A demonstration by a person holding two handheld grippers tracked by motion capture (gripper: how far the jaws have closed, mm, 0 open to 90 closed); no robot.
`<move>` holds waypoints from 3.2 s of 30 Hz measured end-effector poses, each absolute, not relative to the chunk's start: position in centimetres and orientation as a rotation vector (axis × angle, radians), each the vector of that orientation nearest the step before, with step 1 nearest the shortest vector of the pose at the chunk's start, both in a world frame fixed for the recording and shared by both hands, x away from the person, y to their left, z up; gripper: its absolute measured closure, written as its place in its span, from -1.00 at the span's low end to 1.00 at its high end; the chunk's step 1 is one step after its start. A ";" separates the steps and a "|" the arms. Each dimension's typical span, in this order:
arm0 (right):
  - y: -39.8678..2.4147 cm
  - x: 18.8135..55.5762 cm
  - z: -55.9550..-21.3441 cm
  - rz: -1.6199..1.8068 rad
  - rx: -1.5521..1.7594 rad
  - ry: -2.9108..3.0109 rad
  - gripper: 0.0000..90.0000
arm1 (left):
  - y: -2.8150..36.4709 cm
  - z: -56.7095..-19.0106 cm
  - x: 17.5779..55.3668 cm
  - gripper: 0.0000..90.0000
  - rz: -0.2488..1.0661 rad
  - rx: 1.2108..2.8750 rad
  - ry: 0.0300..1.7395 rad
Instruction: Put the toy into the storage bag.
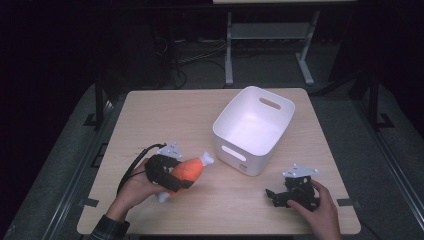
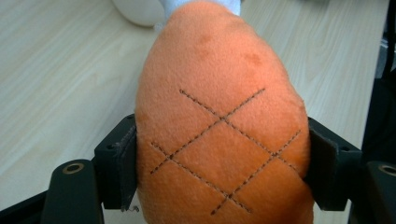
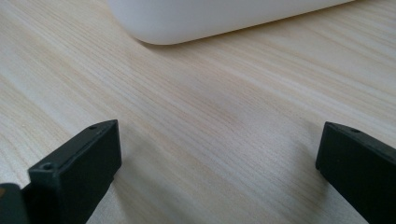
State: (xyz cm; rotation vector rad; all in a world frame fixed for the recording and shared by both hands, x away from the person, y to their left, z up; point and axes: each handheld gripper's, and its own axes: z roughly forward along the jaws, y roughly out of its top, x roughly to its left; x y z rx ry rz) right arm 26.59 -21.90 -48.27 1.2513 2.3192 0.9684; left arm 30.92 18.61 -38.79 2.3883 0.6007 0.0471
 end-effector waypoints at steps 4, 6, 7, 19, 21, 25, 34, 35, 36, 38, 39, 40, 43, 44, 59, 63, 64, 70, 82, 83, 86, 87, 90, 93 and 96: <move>-21.9 26.6 -48.3 0.969 1.251 2.319 -1.00 | 18.5 -38.1 31.0 -0.46 0.057 2.383 0.590; -21.9 26.6 -48.3 0.969 1.252 2.319 -1.00 | 18.5 -37.7 31.0 -0.46 0.060 2.378 0.586; -21.9 26.6 -48.3 0.969 1.252 2.319 -1.00 | 18.5 -37.6 31.1 -0.46 0.061 2.379 0.580; -21.9 26.6 -48.3 0.970 1.251 2.320 -1.00 | 18.1 -35.8 31.4 -0.46 0.084 2.356 0.546; -21.9 26.6 -48.3 0.969 1.251 2.320 -1.00 | 18.0 -35.3 31.5 -0.46 0.080 2.344 0.539; -21.9 26.6 -48.3 0.970 1.251 2.320 -1.00 | 17.9 -34.9 31.7 -0.46 0.082 2.340 0.531; -21.9 26.6 -48.3 0.969 1.251 2.319 -1.00 | 17.6 -33.8 32.5 -0.46 0.084 2.321 0.521; -21.9 26.6 -48.3 0.969 1.251 2.319 -1.00 | 17.5 -33.5 32.7 -0.46 0.078 2.317 0.520; -21.9 26.6 -48.3 0.969 1.251 2.319 -1.00 | 17.5 -33.5 32.8 -0.46 0.080 2.315 0.520; -21.9 26.6 -48.3 0.969 1.251 2.319 -1.00 | 17.4 -33.3 33.0 -0.46 0.084 2.316 0.520; -21.9 26.6 -48.3 0.969 1.251 2.319 -1.00 | 17.4 -33.2 33.0 -0.46 0.083 2.313 0.521; -21.9 26.6 -48.3 0.969 1.251 2.319 -1.00 | 17.3 -33.1 33.1 -0.46 0.084 2.311 0.518; -21.9 26.6 -48.3 0.969 1.251 2.318 -1.00 | 17.0 -32.8 33.3 -0.46 0.086 2.308 0.517; -21.9 26.6 -48.3 0.971 1.251 2.318 -1.00 | 16.9 -32.6 33.4 -0.46 0.085 2.306 0.514; -21.9 26.6 -48.3 0.970 1.251 2.320 -1.00 | 15.2 -30.8 34.7 -0.46 0.119 2.313 0.496; -21.9 26.6 -48.3 0.968 1.251 2.320 -1.00 | 14.7 -30.1 35.2 -0.46 0.131 2.311 0.490; -21.9 26.6 -48.3 0.968 1.251 2.320 -1.00 | 14.7 -30.1 35.2 -0.46 0.131 2.311 0.490; -21.9 26.6 -48.3 0.969 1.251 2.319 -1.00 | 13.8 -29.1 36.1 -0.46 0.141 2.307 0.489; -21.9 26.6 -48.3 0.968 1.251 2.319 -1.00 | 11.6 -27.6 38.0 -0.46 0.193 2.322 0.488; -21.9 26.6 -48.3 0.967 1.251 2.320 -1.00 | 11.5 -27.5 38.1 -0.46 0.194 2.322 0.492; -21.9 26.6 -48.3 0.967 1.251 2.319 -1.00 | 10.8 -27.1 38.7 -0.46 0.209 2.324 0.492; -21.9 26.6 -48.3 0.967 1.251 2.318 -1.00 | 10.6 -27.0 38.8 -0.46 0.214 2.328 0.492; -21.9 26.6 -48.3 0.967 1.251 2.319 -1.00 | 9.9 -26.9 39.3 -0.46 0.224 2.327 0.497; -21.9 26.6 -48.3 0.968 1.250 2.319 -1.00 | 9.3 -26.6 39.8 -0.46 0.228 2.327 0.503; -21.9 26.6 -48.3 0.968 1.249 2.319 -1.00 | 8.7 -26.3 40.4 -0.46 0.241 2.324 0.509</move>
